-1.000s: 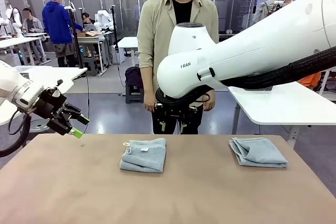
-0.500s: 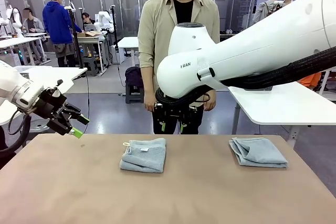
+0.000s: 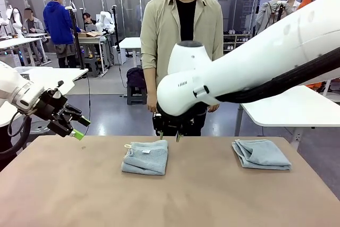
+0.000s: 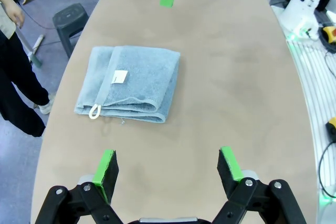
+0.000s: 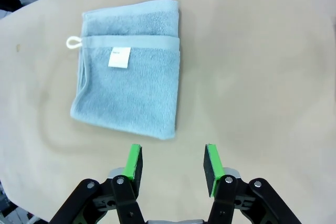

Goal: Fold the towels and place them in the basket.
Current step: Stack the folded Towel with hook on the right side of the table.

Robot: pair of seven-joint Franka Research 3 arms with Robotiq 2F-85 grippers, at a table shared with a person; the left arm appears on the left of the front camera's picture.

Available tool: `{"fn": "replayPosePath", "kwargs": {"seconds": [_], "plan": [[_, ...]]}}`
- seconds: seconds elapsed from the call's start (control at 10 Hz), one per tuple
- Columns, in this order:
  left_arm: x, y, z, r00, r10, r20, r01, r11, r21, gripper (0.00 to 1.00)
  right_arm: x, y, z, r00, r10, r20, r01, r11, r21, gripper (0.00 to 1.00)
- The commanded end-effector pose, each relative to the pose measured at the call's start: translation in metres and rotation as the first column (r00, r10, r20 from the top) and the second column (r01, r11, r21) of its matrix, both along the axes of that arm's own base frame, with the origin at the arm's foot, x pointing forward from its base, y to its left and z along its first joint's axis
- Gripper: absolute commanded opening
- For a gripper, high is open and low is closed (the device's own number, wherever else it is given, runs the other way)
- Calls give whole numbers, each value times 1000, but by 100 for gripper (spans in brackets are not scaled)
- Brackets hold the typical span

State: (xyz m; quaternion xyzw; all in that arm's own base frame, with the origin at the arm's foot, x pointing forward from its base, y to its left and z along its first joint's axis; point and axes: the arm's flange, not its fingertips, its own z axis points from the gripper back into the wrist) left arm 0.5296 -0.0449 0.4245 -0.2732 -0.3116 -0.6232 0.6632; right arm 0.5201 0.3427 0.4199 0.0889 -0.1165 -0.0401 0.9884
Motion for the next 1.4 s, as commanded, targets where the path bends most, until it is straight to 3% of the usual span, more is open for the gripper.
{"fn": "replayPosePath", "kwargs": {"seconds": [0.0, 0.4, 1.3], "plan": [[-1, 1, 1, 1000, -5, 4, 5, 1000, 6, 96, 10, 8, -31, 997, -67, 40, 66, 998, 4, 60], [-1, 1, 1, 1000, -5, 4, 5, 1000, 6, 96, 31, 19, -83, 997, -77, 15, 77, 997, -12, 60], [-1, 1, 1, 1000, -5, 4, 5, 1000, 6, 96, 49, 20, -116, 997, -46, 70, 47, 999, -11, 60]]}}
